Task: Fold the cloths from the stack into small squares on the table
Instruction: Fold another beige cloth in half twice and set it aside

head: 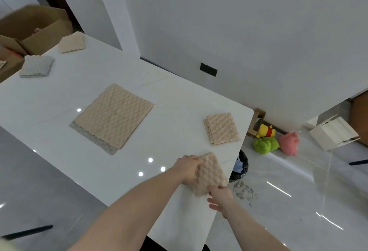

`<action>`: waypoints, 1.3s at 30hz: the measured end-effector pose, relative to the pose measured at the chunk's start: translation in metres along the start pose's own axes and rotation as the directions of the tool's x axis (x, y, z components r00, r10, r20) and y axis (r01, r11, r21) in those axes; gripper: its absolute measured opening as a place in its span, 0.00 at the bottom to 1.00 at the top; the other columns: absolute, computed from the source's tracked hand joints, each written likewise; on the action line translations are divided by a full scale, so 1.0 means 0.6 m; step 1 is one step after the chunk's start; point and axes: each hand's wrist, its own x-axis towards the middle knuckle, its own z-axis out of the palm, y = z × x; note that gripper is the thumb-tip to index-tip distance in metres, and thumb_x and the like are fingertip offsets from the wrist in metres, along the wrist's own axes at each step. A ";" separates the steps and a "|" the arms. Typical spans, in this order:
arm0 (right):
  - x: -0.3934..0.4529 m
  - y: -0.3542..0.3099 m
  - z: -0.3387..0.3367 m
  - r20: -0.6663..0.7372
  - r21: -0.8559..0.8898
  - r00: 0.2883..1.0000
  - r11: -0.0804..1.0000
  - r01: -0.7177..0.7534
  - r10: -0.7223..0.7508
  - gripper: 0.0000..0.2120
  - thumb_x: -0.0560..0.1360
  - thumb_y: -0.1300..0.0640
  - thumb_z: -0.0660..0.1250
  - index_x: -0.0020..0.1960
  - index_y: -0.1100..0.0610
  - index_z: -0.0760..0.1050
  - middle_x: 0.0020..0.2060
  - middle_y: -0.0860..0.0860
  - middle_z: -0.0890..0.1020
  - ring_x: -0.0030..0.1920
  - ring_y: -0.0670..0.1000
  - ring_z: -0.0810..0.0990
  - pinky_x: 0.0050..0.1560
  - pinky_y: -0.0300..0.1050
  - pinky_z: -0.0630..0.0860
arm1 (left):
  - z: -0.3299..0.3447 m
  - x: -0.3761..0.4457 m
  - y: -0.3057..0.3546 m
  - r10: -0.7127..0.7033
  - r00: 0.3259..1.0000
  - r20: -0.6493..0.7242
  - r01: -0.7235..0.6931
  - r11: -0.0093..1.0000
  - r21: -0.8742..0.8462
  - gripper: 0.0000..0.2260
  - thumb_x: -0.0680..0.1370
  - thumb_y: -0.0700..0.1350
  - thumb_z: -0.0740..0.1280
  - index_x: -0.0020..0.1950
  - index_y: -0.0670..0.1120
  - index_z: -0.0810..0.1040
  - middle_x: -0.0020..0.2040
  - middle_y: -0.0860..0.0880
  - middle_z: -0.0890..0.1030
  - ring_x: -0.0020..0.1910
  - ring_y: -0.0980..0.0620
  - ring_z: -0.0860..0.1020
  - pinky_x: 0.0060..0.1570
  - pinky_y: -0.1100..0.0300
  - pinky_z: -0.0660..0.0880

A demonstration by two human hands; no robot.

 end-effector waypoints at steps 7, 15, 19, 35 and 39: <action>-0.033 -0.006 -0.011 0.071 -0.541 0.997 0.837 0.076 -0.045 0.11 0.76 0.48 0.64 0.42 0.55 0.71 0.39 0.51 0.78 0.40 0.53 0.80 0.36 0.44 0.75 | 0.020 -0.065 -0.047 -0.017 0.998 -0.061 0.011 0.996 -0.086 0.28 0.75 0.38 0.61 0.75 0.51 0.69 0.78 0.51 0.63 0.75 0.44 0.62 0.73 0.49 0.64; -0.081 -0.027 0.056 0.124 -0.568 0.938 0.752 0.335 -0.324 0.12 0.74 0.48 0.66 0.56 0.49 0.77 0.50 0.44 0.80 0.49 0.45 0.80 0.43 0.41 0.74 | 0.032 -0.173 -0.144 -0.060 0.967 -0.246 0.004 0.975 -0.221 0.25 0.76 0.39 0.61 0.73 0.55 0.71 0.79 0.54 0.62 0.78 0.51 0.58 0.75 0.59 0.59; -0.118 -0.050 0.132 0.084 -0.474 0.898 0.775 0.417 -0.432 0.12 0.73 0.49 0.69 0.56 0.47 0.78 0.49 0.41 0.80 0.49 0.42 0.79 0.45 0.36 0.74 | 0.008 -0.217 -0.212 -0.053 0.952 -0.301 -0.026 0.967 -0.252 0.23 0.77 0.41 0.62 0.71 0.56 0.72 0.78 0.57 0.62 0.77 0.54 0.59 0.73 0.63 0.59; -0.265 -0.066 0.391 0.139 -0.359 0.757 0.680 0.640 -0.639 0.15 0.75 0.50 0.69 0.61 0.45 0.75 0.60 0.40 0.76 0.49 0.41 0.82 0.47 0.39 0.77 | -0.083 -0.414 -0.454 -0.061 0.876 -0.479 -0.070 0.966 -0.251 0.22 0.78 0.42 0.64 0.71 0.56 0.73 0.77 0.56 0.65 0.76 0.53 0.62 0.74 0.59 0.60; -0.282 -0.062 0.416 0.180 -0.352 0.733 0.653 0.670 -0.656 0.15 0.76 0.51 0.69 0.61 0.44 0.74 0.61 0.40 0.76 0.51 0.40 0.81 0.46 0.38 0.76 | -0.075 -0.463 -0.483 -0.134 0.857 -0.499 -0.020 0.957 -0.291 0.21 0.78 0.43 0.64 0.70 0.58 0.73 0.77 0.57 0.65 0.75 0.54 0.63 0.73 0.57 0.62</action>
